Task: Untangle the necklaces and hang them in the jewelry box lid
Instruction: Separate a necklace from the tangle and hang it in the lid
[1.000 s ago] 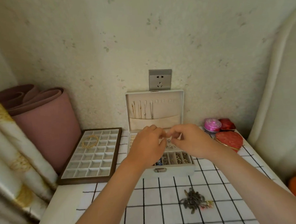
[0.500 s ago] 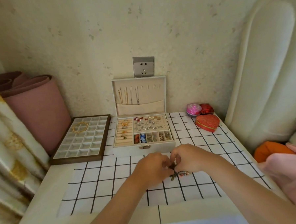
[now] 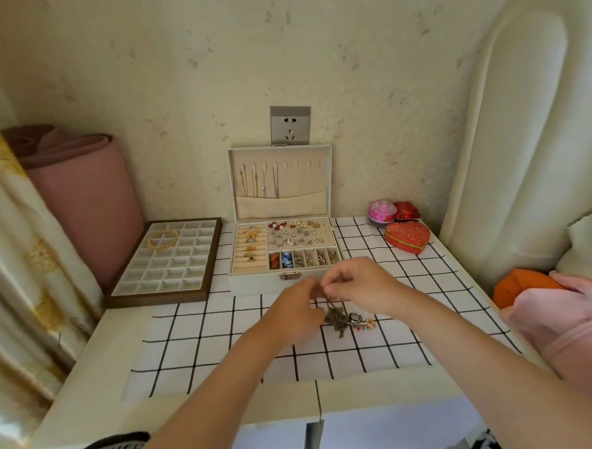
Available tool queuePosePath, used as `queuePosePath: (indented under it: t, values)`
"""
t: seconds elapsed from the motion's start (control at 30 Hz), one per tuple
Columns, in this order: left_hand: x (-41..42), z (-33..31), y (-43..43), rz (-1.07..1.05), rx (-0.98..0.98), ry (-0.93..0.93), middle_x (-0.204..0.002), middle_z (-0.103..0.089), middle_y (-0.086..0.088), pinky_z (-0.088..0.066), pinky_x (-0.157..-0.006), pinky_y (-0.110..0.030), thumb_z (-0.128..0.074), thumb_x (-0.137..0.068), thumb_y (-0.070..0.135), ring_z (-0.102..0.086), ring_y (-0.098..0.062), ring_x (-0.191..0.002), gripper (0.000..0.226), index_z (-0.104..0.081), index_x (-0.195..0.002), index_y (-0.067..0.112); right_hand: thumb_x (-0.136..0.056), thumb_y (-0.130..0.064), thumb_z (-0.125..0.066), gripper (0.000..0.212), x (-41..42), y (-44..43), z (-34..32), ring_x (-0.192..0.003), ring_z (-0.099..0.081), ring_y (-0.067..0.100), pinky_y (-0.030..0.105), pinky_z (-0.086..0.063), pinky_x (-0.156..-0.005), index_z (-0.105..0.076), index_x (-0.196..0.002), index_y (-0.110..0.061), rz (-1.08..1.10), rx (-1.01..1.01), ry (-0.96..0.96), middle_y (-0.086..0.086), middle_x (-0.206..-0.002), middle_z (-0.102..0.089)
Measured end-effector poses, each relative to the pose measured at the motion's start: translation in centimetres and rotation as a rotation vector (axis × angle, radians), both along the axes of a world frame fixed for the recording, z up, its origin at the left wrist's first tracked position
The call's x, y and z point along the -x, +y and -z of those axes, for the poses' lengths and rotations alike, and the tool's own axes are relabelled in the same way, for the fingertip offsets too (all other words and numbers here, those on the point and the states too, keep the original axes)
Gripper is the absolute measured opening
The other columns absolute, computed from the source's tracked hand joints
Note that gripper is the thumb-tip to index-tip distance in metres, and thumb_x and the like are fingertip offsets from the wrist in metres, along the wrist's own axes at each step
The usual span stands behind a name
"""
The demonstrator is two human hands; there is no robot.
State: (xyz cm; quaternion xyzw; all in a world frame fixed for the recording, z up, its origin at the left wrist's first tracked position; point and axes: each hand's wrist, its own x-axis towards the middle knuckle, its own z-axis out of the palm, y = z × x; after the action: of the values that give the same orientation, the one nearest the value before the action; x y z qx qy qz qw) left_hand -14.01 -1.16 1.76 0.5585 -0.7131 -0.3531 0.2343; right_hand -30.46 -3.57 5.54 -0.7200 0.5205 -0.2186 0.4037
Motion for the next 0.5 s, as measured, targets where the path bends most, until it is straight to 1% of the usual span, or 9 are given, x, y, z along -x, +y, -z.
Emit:
queuePosePath:
  t: [0.03, 0.07, 0.13, 0.2, 0.27, 0.33, 0.37, 0.43, 0.5]
  values:
    - [-0.1, -0.2, 0.2, -0.004, -0.044, 0.093, -0.109, -0.064, 0.009, -0.048, -0.093, -0.026, -0.058, -0.09, 0.007, -0.06, -0.009, -0.108, 0.033, -0.058, -0.119, 0.022, -0.091, -0.006, -0.067, 0.015, 0.1, 0.1, -0.2, -0.076, -0.07, 0.008, 0.026, -0.058, -0.076, -0.07, -0.087, -0.019, 0.025, -0.013, -0.054, -0.005, -0.081, -0.074]
    - [-0.2, -0.4, 0.3, -0.011, -0.061, 0.159, -0.105, -0.068, 0.003, -0.052, -0.092, -0.031, -0.061, -0.091, 0.009, -0.064, -0.013, -0.104, 0.025, -0.06, -0.112, 0.023, -0.093, -0.004, -0.063, 0.012, 0.2, 0.3, -0.5, -0.077, -0.07, 0.012, 0.03, -0.059, -0.078, -0.068, -0.09, -0.015, 0.041, -0.047, -0.112, 0.0, -0.082, -0.074]
    - [-0.4, -0.7, 0.4, -0.016, -0.066, 0.215, -0.097, -0.072, -0.004, -0.053, -0.087, -0.035, -0.068, -0.089, 0.017, -0.068, -0.016, -0.091, 0.015, -0.063, -0.101, 0.026, -0.096, -0.002, -0.058, 0.01, 0.2, 0.7, -0.9, -0.075, -0.07, 0.017, 0.034, -0.06, -0.077, -0.064, -0.095, -0.01, 0.057, -0.103, -0.208, 0.006, -0.081, -0.072]
    - [-0.5, -1.1, 0.5, 0.003, -0.08, 0.213, -0.09, -0.071, -0.003, -0.054, -0.08, -0.034, -0.071, -0.088, 0.022, -0.065, -0.014, -0.08, 0.013, -0.064, -0.098, 0.025, -0.096, -0.001, -0.057, 0.01, 0.0, 0.9, -1.0, -0.072, -0.069, 0.019, 0.036, -0.06, -0.077, -0.063, -0.096, -0.009, 0.06, -0.105, -0.239, 0.008, -0.078, -0.069]
    - [-0.7, -1.6, 0.1, 0.028, -0.063, 0.115, -0.084, -0.069, -0.002, -0.053, -0.075, -0.034, -0.068, -0.09, 0.027, -0.061, -0.012, -0.073, 0.003, -0.067, -0.09, 0.024, -0.096, -0.002, -0.058, 0.009, -0.1, 0.9, -0.9, -0.072, -0.068, 0.019, 0.036, -0.06, -0.077, -0.063, -0.097, -0.01, 0.066, -0.101, -0.248, 0.007, -0.078, -0.069]
    - [-1.1, -2.0, -0.4, 0.044, -0.021, -0.035, -0.072, -0.064, 0.002, -0.048, -0.067, -0.031, -0.062, -0.093, 0.03, -0.056, -0.011, -0.067, 0.018, -0.065, -0.076, 0.024, -0.095, -0.004, -0.06, 0.011, 0.0, 0.7, -0.3, -0.073, -0.069, 0.018, 0.035, -0.06, -0.078, -0.064, -0.103, -0.011, 0.063, -0.097, -0.239, 0.005, -0.082, -0.07]
    - [-1.4, -2.2, -0.6, 0.048, -0.036, -0.08, -0.07, -0.061, 0.005, -0.045, -0.065, -0.028, -0.061, -0.094, 0.03, -0.055, -0.01, -0.066, 0.021, -0.064, -0.075, 0.023, -0.096, -0.005, -0.061, 0.016, 0.3, 0.5, 0.1, -0.074, -0.07, 0.017, 0.033, -0.061, -0.077, -0.065, -0.109, -0.012, 0.055, -0.086, -0.211, 0.004, -0.085, -0.072]
    - [-2.0, -2.4, -0.9, 0.059, -0.092, -0.143, -0.074, -0.061, 0.007, -0.044, -0.069, -0.027, -0.058, -0.095, 0.029, -0.056, -0.009, -0.071, 0.017, -0.066, -0.083, 0.022, -0.096, -0.007, -0.061, 0.023, 0.9, -0.1, 1.0, -0.076, -0.071, 0.014, 0.025, -0.057, -0.069, -0.064, -0.116, -0.018, 0.038, -0.065, -0.131, 0.001, -0.093, -0.074]
    - [-2.6, -2.4, -1.2, 0.052, -0.127, -0.251, -0.088, -0.064, 0.006, -0.046, -0.076, -0.027, -0.057, -0.095, 0.031, -0.058, -0.009, -0.082, 0.012, -0.067, -0.093, 0.025, -0.095, -0.009, -0.062, 0.023, 1.5, -1.0, 1.7, -0.071, -0.068, 0.013, 0.019, -0.051, -0.061, -0.067, -0.114, -0.021, 0.007, -0.044, -0.004, -0.003, -0.093, -0.074]
